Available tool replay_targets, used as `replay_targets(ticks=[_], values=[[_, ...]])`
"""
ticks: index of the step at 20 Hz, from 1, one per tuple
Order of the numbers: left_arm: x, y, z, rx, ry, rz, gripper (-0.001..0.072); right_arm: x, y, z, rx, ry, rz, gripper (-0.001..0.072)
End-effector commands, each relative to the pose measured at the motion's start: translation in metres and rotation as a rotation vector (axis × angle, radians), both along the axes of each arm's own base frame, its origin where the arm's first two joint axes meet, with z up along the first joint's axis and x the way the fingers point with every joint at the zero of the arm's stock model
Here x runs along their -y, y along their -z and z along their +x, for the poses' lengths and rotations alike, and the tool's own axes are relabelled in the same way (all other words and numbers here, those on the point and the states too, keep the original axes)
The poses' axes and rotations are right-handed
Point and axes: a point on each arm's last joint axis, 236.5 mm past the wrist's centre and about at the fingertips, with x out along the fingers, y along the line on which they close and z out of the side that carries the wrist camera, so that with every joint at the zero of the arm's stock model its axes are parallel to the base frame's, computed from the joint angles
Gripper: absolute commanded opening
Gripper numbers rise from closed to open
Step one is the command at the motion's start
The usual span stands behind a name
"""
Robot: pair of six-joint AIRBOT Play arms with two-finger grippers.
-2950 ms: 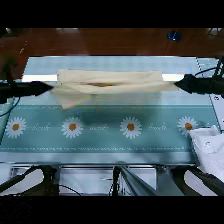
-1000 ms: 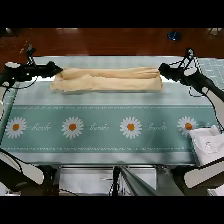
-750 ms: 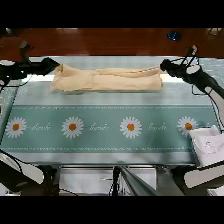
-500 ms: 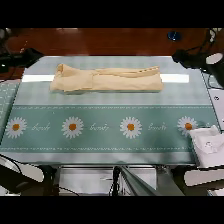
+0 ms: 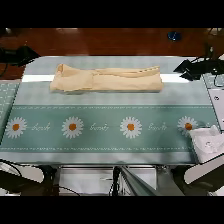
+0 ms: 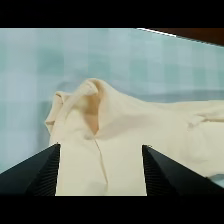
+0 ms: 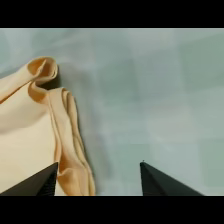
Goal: Fold the shirts.
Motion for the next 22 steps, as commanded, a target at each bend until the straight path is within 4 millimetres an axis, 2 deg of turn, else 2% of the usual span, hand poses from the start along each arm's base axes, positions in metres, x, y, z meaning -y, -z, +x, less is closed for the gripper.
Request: replay_targets(ticks=[1, 7, 10, 11, 12, 13, 14, 15, 17, 20, 22], values=[[0.024, 0.001, -0.004, -0.028, 0.046, 0.006, 0.0597, -0.044, 0.023, -0.001, -0.048, -0.07, 0.17, 0.0591], [0.047, 0.008, -0.006, -0.047, 0.105, 0.041, 0.0597, -0.093, 0.054, 0.005, -0.076, -0.124, 0.165, 0.0578], [0.054, 0.007, -0.006, -0.046, 0.117, 0.041, 0.0597, -0.124, 0.059, 0.003, -0.088, -0.159, 0.187, 0.0407], [0.057, 0.008, -0.006, -0.046, 0.123, 0.041, 0.0597, -0.131, 0.058, 0.004, -0.085, -0.169, 0.188, 0.0291], [0.06, 0.008, -0.006, -0.047, 0.129, 0.041, 0.0595, -0.135, 0.056, 0.006, -0.076, -0.172, 0.191, 0.0114], [0.065, 0.008, -0.007, -0.05, 0.14, 0.038, 0.052, -0.14, 0.045, 0.007, -0.065, -0.186, 0.219, 0.0011], [0.072, 0.007, -0.01, -0.058, 0.156, 0.023, 0.0317, -0.146, 0.028, 0.007, -0.044, -0.222, 0.254, 0.0011], [0.082, 0.004, -0.014, -0.064, 0.177, -0.011, 0.0185, -0.148, 0.006, 0.006, -0.019, -0.258, 0.272, 0.0011], [0.115, -0.011, -0.021, -0.071, 0.229, -0.131, 0.0035, -0.142, -0.039, 0.0, 0.03, -0.31, 0.238, 0.001], [0.179, -0.031, -0.024, -0.092, 0.263, -0.282, 0.0034, -0.118, -0.095, -0.008, 0.101, -0.298, 0.09, 0.001], [0.228, -0.031, -0.03, -0.097, 0.324, -0.287, 0.0034, -0.105, -0.121, -0.022, 0.113, -0.3, 0.021, 0.001]])
